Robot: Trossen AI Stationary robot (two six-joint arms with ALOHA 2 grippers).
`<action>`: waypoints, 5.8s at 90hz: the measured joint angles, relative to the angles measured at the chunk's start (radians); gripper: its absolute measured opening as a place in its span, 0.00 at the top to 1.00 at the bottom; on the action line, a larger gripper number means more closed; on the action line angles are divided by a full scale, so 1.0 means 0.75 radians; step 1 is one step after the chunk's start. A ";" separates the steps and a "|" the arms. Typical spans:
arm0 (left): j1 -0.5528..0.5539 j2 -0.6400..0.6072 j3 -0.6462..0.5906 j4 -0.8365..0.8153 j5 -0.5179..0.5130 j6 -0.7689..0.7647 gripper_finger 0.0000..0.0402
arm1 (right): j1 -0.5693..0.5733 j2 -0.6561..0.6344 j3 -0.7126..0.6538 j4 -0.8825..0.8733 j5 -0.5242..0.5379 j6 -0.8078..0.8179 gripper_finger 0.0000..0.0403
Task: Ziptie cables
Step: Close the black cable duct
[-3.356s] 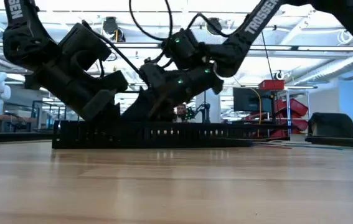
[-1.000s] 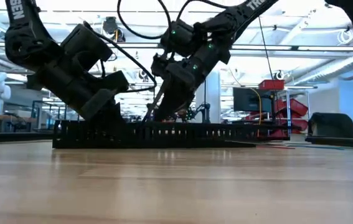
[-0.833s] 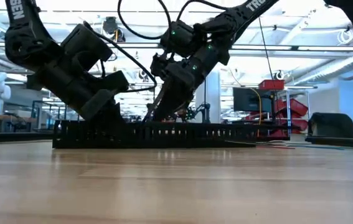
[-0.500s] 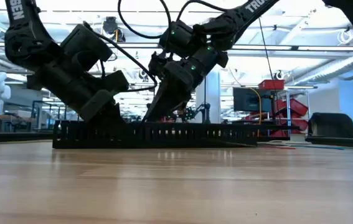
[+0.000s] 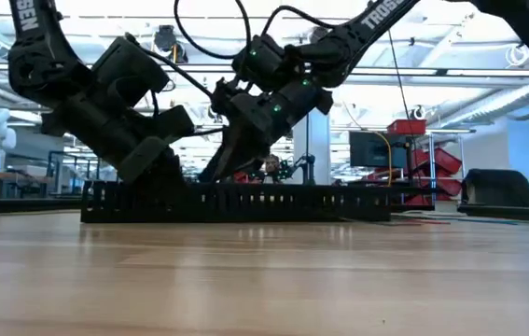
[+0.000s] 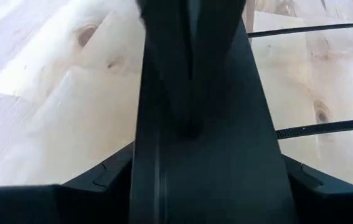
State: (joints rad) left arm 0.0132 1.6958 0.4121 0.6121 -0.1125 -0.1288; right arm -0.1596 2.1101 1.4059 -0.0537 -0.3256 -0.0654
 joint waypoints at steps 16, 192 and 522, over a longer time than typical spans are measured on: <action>0.002 0.002 0.033 -0.004 0.009 0.050 0.38 | 0.007 0.002 -0.002 0.040 0.002 0.000 1.00; -0.068 -0.597 0.079 -0.808 0.073 -0.127 0.23 | 0.034 -0.184 -0.001 -0.041 0.044 0.095 1.00; -0.210 -0.187 -0.014 -0.338 -0.305 -0.090 0.39 | -0.207 -0.560 -0.752 0.449 -0.047 0.139 1.00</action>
State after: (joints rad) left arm -0.1441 1.5558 0.4019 0.3588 -0.3413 -0.1966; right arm -0.3152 1.6905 0.8418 0.2830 -0.3607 0.0386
